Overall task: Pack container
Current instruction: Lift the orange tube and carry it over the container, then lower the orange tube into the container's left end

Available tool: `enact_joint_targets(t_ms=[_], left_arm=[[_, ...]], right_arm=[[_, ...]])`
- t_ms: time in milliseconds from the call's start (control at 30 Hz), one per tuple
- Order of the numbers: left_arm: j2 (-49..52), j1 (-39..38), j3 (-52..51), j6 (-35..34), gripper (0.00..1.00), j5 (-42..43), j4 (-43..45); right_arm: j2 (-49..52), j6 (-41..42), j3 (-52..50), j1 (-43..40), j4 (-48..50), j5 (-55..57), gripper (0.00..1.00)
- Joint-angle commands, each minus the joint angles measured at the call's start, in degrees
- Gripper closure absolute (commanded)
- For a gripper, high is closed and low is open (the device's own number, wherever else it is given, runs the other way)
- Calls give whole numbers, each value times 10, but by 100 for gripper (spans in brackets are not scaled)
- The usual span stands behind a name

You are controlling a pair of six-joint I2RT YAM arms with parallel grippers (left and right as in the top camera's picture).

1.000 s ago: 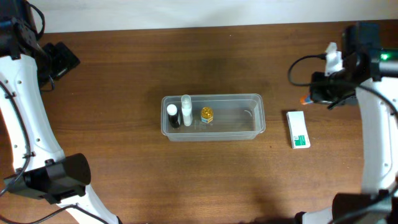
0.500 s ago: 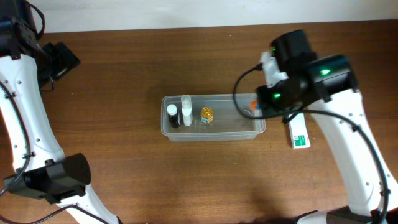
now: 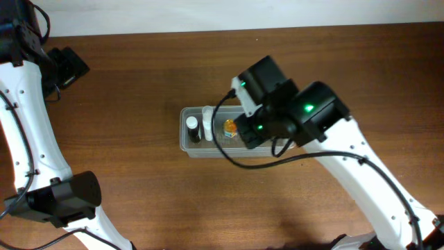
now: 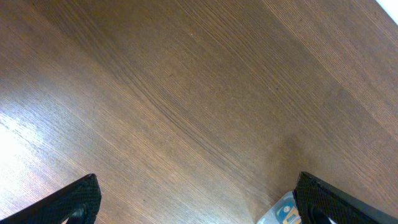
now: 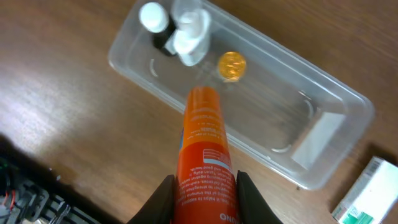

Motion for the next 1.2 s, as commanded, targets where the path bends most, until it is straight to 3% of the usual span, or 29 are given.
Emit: enact_joint_targets(t_ms=[0,567,1167], left_arm=[[-5,1,6,9,0,2,0],[-5,1,6,9,0,2,0],[-5,1,6,9,0,2,0]], right_arm=[[30,8,11,27,9,26,79],[156,20,11,90,36,74,78],[172,18,11,90,51,73,78]])
